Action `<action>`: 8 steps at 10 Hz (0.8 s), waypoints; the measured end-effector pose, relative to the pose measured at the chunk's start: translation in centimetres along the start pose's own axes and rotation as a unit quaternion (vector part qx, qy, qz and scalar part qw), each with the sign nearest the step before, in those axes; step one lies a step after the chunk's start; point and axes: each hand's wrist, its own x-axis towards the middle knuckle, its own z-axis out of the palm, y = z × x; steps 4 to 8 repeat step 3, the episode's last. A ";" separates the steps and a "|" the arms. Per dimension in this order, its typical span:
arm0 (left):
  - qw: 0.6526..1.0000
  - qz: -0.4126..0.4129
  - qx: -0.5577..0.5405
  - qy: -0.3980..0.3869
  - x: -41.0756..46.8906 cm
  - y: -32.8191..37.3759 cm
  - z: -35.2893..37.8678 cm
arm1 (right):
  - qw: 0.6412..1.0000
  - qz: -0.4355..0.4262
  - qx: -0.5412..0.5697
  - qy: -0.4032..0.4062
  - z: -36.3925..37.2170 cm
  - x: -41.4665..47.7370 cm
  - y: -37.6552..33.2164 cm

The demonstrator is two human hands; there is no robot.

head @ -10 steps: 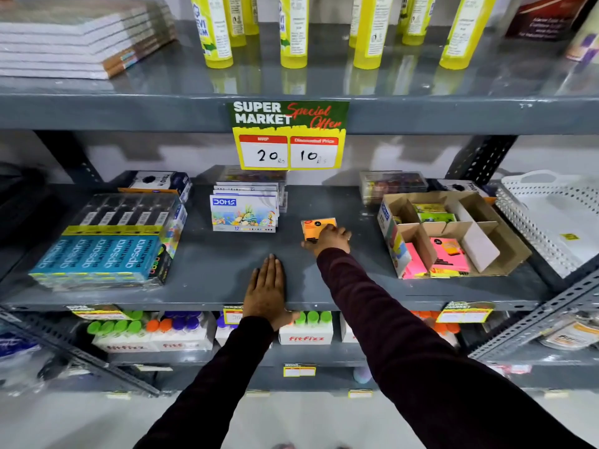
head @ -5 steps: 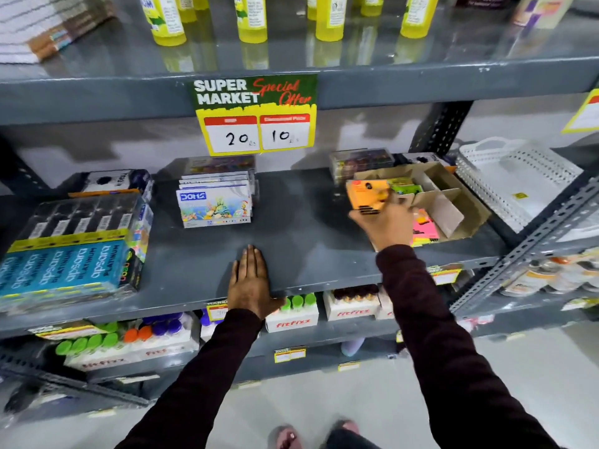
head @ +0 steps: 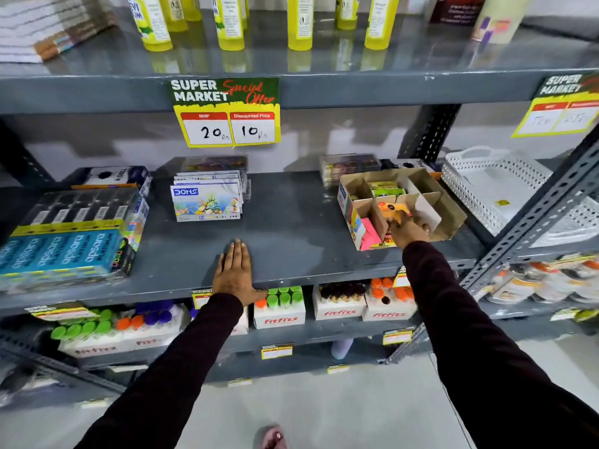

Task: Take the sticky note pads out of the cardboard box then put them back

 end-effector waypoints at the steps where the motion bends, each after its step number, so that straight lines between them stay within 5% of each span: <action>1: 0.999 -0.010 0.008 -0.037 -0.2 0.0 -0.8 | 0.999 -0.007 -0.033 -0.013 -0.4 -0.6 0.1; 2: 0.991 -0.026 -0.032 -0.125 -0.2 1.3 -3.8 | 0.998 -0.021 -0.045 0.050 -1.0 -2.2 -1.0; 3: 0.988 -0.010 -0.096 -0.124 0.1 3.4 -6.4 | 0.994 -0.073 -0.026 0.070 -2.0 -3.7 -3.1; 8: 0.988 -0.010 -0.096 -0.124 0.1 3.4 -6.4 | 0.994 -0.073 -0.026 0.070 -2.0 -3.7 -3.1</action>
